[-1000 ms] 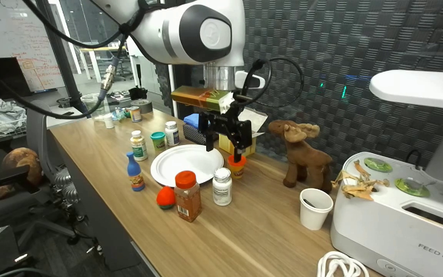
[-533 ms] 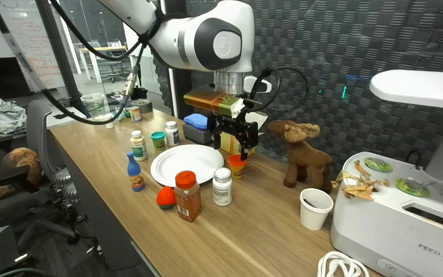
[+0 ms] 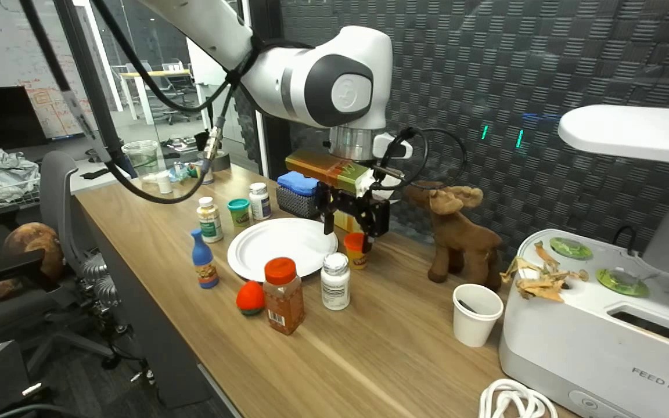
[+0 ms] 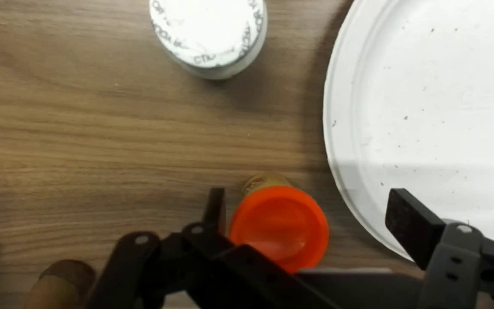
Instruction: Pick up all the objects surrounding the white plate and arrange them on the plate
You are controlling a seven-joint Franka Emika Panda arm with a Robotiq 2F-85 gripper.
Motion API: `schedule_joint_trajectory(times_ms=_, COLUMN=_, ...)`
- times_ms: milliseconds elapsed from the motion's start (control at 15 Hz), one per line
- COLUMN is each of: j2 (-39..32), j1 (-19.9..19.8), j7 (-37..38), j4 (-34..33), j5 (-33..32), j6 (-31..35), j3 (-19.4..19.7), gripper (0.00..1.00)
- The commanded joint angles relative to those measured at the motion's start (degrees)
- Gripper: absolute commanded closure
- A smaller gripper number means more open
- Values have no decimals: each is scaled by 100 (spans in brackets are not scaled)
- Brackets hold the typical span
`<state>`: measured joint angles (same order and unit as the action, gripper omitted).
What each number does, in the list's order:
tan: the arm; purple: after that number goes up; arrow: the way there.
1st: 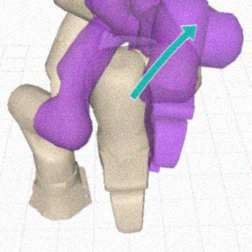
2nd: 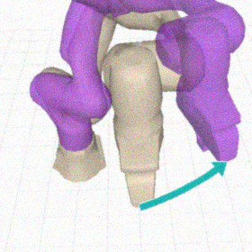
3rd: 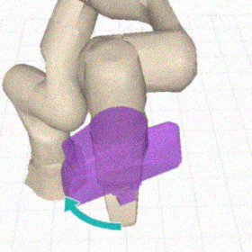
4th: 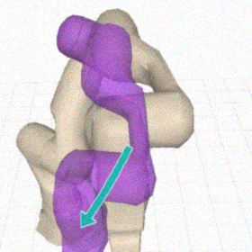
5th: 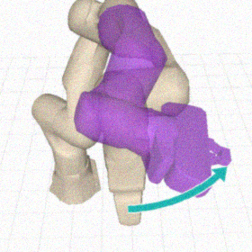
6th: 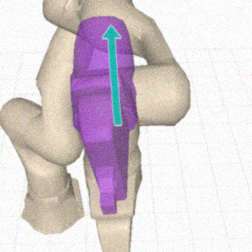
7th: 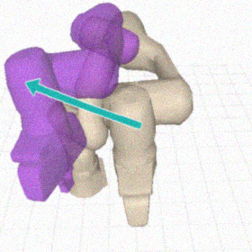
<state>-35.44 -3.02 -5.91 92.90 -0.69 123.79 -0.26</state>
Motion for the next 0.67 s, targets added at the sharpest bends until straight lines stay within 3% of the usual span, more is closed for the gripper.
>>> schedule_joint_trajectory(times_ms=0, j2=-153, j1=-38, j7=-112, j4=-319, j5=70, j6=-154, j3=-34, gripper=34)
schedule_joint_trajectory(times_ms=333, j2=-103, j1=10, j7=-22, j4=-322, j5=-68, j6=-127, j3=64, gripper=72)
schedule_joint_trajectory(times_ms=600, j2=137, j1=155, j7=162, j4=-210, j5=-305, j6=-111, j3=172, gripper=73)
